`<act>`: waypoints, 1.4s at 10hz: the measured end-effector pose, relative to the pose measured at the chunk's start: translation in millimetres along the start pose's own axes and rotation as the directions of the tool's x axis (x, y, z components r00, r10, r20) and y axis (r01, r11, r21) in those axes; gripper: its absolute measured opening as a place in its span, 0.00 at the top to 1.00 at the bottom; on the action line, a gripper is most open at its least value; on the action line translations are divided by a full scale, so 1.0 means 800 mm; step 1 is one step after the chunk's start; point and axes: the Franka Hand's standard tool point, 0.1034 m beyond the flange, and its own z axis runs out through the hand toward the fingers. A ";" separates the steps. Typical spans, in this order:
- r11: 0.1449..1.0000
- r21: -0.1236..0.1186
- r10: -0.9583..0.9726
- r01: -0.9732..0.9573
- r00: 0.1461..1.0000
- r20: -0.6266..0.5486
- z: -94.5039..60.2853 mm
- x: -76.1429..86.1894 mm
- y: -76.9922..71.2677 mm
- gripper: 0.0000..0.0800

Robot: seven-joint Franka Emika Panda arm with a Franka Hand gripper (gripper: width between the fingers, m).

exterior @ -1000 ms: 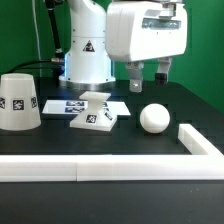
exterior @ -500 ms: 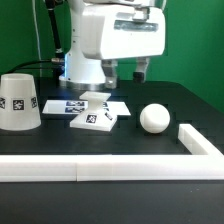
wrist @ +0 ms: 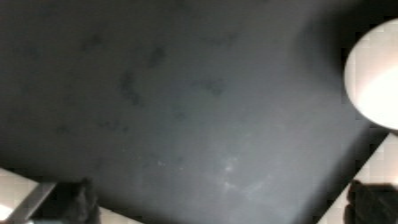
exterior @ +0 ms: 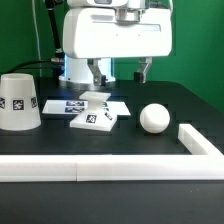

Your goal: Assemble lamp

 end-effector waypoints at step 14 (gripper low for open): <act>0.764 -0.003 0.642 -0.646 0.759 0.104 0.015 -0.123 -0.011 0.13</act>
Offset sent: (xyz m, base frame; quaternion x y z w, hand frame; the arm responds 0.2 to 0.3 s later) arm -0.0828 -0.0471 -0.0064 -0.0096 -0.0104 0.2819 0.9593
